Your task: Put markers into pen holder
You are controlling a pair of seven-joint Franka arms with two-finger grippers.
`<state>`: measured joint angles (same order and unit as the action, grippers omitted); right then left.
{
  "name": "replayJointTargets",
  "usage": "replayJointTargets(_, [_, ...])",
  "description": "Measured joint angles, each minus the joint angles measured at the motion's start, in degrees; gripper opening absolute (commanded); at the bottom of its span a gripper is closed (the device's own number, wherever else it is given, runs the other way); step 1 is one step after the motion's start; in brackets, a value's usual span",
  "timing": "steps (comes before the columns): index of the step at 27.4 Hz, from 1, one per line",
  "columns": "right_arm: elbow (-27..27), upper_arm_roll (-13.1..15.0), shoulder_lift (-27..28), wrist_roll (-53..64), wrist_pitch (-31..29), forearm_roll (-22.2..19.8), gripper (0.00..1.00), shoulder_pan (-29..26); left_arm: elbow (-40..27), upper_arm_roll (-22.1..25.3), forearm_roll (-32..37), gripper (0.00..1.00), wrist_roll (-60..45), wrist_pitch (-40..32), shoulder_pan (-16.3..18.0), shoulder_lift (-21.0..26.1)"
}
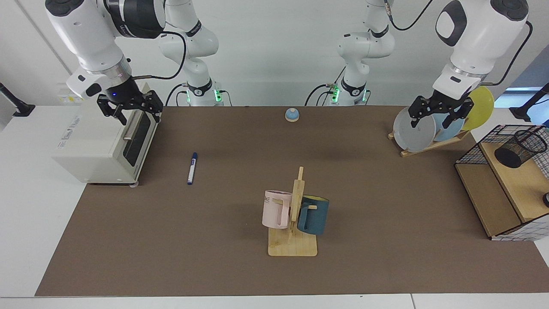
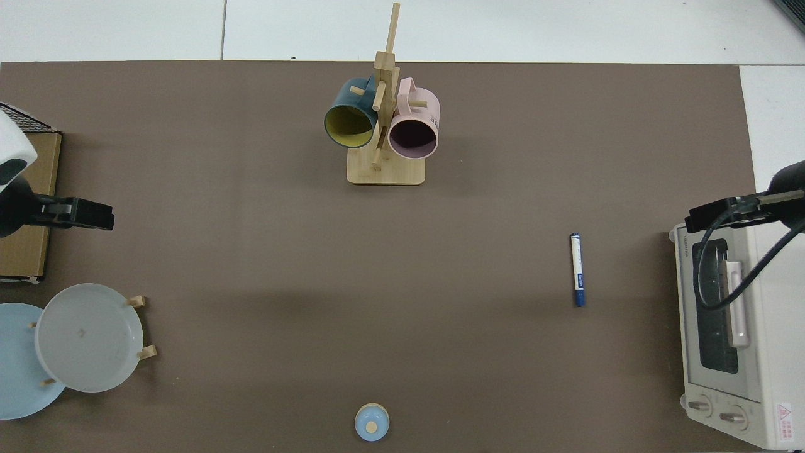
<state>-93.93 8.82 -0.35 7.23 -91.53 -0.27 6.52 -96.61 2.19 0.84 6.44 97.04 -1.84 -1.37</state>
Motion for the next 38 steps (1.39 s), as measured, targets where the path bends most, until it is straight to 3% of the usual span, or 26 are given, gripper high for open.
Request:
replayJointTargets(19, [-0.01,0.12,0.0,0.0,-0.38,-0.09,1.0,-0.28,0.0,0.01,0.0,1.0,0.0,-0.05,0.0,0.0])
replayJointTargets(29, [-0.91,-0.33,0.0,0.0,-5.32,-0.09,1.0,-0.06,0.0,0.01,0.0,1.0,0.0,-0.05,0.0,0.0])
replayJointTargets(38, [-5.36,-0.65,0.51,0.0,-11.61,-0.09,1.0,0.35,0.0,0.02,0.0,1.0,0.0,-0.05,0.0,0.0])
